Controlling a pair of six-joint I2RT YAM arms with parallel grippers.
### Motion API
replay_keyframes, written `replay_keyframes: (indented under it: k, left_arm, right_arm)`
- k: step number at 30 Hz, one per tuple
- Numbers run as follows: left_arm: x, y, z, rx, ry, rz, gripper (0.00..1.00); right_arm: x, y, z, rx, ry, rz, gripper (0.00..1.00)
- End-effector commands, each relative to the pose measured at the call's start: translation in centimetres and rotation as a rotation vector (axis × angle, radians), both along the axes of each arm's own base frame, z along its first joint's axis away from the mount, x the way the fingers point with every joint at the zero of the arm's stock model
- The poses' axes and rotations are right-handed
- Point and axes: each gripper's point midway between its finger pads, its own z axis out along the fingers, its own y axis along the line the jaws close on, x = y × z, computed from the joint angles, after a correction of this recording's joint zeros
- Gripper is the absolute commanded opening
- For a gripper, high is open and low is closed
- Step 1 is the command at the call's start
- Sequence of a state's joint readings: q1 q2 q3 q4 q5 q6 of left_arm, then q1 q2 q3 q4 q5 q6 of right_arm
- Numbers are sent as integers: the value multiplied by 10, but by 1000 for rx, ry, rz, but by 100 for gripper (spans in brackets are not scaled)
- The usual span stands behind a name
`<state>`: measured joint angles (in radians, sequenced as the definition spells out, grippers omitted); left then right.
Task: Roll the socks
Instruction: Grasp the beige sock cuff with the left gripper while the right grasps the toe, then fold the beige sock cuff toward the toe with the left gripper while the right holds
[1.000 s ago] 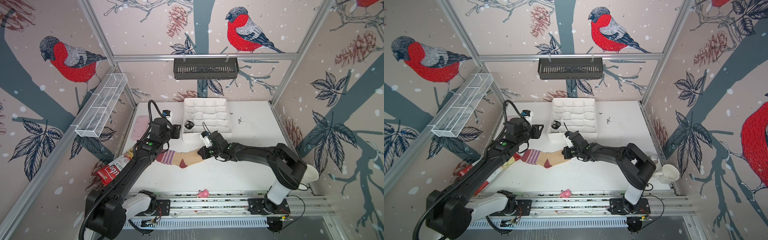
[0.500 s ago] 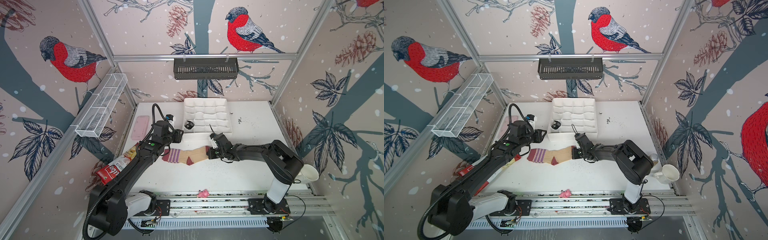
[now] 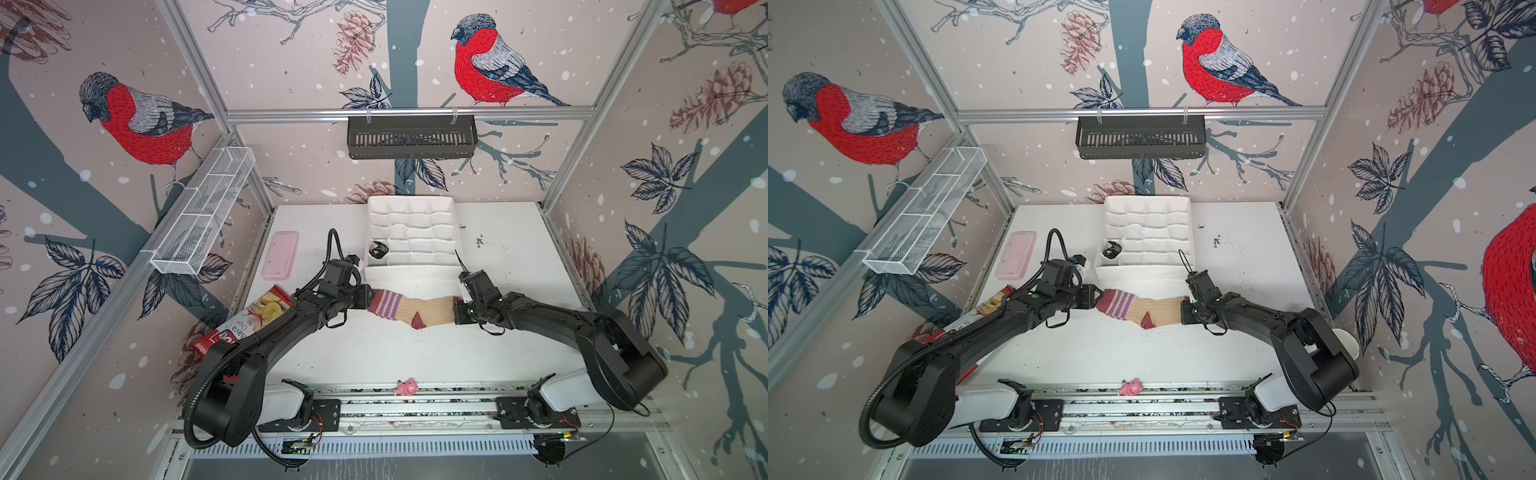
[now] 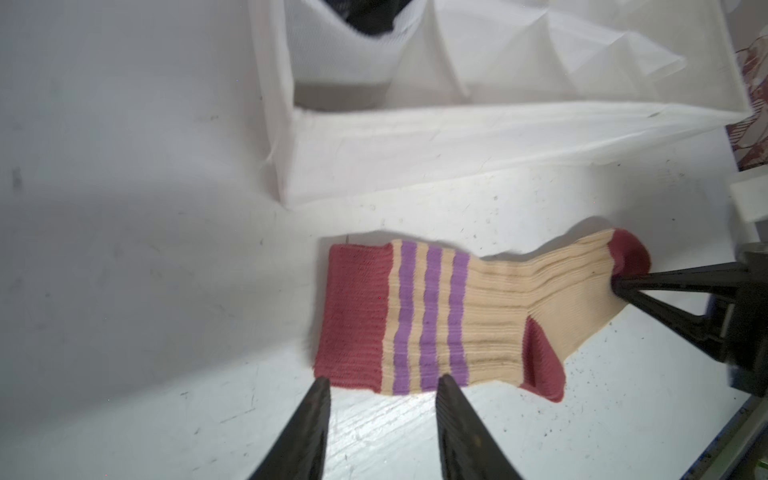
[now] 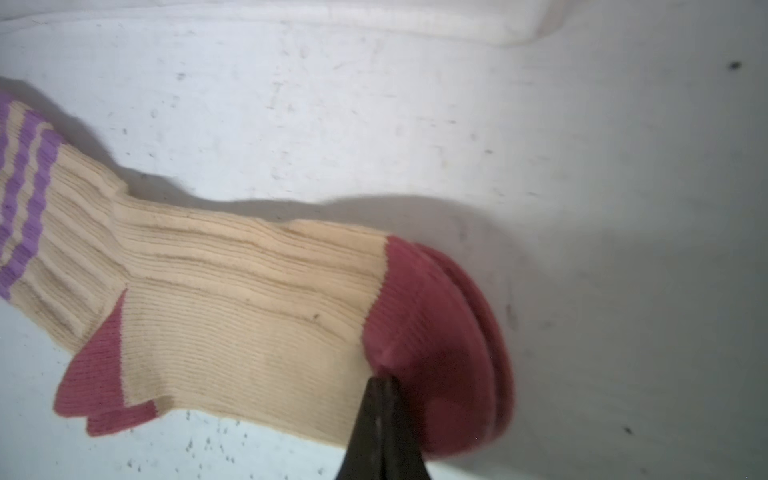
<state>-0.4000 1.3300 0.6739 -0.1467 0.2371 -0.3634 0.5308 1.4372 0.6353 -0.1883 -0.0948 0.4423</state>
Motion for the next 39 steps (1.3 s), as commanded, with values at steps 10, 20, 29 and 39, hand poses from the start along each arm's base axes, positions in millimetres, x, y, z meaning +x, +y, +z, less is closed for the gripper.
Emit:
replay_keyframes:
  k: [10,20,29,39]
  left_arm:
    - [10,-8,-46,67,99,3,44]
    - [5,-8,-66,88,148,-8,36]
    - [-1,-23,-62,6,160,-63,15]
    - [-4,-26,-43,21,132,-103,5]
  right_arm:
    - [5,24,62,135,-125,36,28]
    - [12,65,66,165,-126,124,26]
    - [3,95,51,190,-83,185,24]
    - [-3,120,35,263,-18,238,22]
